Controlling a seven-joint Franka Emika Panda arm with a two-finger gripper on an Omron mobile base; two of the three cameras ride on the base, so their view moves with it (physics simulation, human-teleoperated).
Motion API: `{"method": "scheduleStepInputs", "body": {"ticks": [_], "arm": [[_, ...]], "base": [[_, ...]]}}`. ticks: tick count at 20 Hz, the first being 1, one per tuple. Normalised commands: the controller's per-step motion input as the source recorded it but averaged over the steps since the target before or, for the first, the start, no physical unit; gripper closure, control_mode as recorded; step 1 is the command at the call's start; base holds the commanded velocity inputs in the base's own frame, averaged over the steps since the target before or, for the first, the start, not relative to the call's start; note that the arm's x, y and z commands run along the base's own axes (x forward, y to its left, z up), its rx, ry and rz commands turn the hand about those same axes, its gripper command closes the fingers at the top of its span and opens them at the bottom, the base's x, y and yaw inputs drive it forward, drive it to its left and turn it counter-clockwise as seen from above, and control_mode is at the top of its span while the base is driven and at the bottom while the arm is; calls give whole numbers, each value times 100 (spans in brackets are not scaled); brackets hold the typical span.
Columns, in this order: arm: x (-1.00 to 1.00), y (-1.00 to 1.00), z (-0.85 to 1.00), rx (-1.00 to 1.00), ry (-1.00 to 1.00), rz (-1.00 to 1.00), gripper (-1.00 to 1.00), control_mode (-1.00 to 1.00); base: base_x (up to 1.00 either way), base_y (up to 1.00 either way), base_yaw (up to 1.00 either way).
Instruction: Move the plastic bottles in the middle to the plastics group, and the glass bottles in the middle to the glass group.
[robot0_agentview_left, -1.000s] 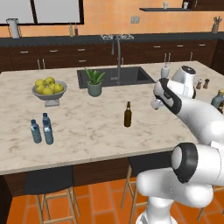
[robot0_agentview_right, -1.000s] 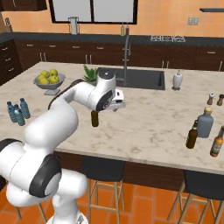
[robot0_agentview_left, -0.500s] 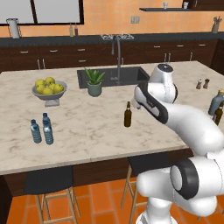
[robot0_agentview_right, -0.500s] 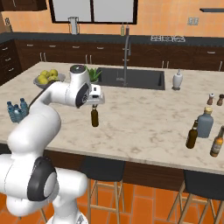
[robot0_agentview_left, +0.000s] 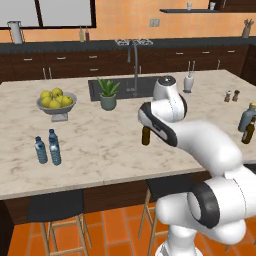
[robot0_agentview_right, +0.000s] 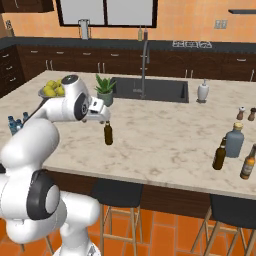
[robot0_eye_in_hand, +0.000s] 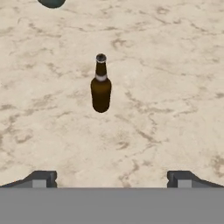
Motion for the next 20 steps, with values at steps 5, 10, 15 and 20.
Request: {"method": "scheduleStepInputs", "body": {"ticks": [5, 10, 15, 20], "arm": [[37, -17, -5, 6, 0, -2, -100, -100], [28, 0, -26, 6, 4, 10, -100, -100], [46, 2, -30, 0, 3, 9, -100, -100], [38, 6, -12, 0, 0, 4, -100, -100]], "base": [[0, 0, 0], [0, 0, 0], [0, 0, 0], [0, 0, 0]]}}
